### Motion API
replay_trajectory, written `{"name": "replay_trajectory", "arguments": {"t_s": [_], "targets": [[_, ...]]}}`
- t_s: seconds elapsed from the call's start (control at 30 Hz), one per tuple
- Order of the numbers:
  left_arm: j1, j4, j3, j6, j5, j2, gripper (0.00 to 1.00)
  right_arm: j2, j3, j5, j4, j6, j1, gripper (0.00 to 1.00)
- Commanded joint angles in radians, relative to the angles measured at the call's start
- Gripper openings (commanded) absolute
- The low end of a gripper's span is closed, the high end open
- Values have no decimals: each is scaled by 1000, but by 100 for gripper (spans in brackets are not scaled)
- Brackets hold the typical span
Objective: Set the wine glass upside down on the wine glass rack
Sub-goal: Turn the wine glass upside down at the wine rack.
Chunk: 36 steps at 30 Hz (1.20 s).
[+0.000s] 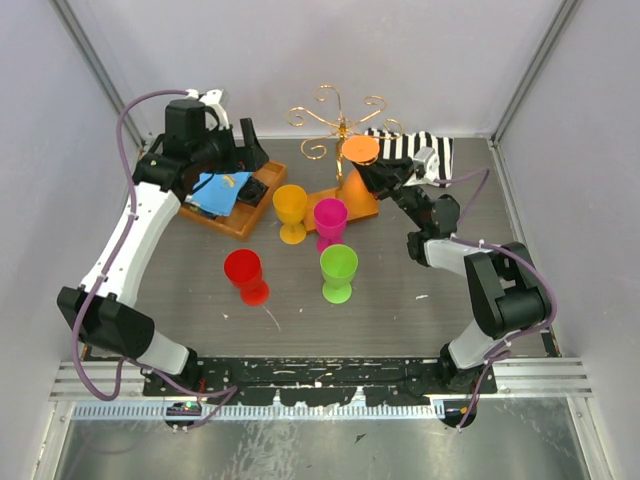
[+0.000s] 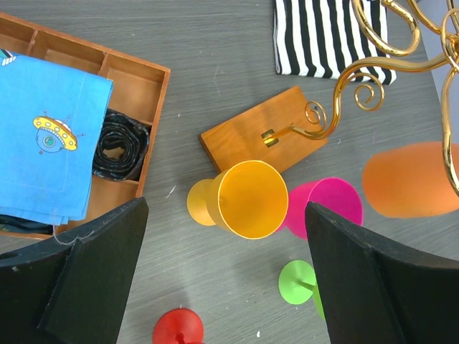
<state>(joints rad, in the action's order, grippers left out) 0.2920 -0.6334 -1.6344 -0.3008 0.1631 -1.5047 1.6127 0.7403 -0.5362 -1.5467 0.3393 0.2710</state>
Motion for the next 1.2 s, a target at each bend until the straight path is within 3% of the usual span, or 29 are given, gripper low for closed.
{"name": "replay_trajectory", "arguments": {"t_s": [0.0,0.67,0.87,1.17], "targets": [[-11,6,7,-14,36,-16,98,-38,-6,49,-149,-11,-3,2],[-12,18,15,-3,64,-6,98,-98,-99,142,-149,-25,-3,3],[2,161,80,-31,109,44,98,-89,-95,140,-149,-8,-4,3],[14,374,55,-221,151,18,98,-99,-94,137,-114,-14,-3,3]]}}
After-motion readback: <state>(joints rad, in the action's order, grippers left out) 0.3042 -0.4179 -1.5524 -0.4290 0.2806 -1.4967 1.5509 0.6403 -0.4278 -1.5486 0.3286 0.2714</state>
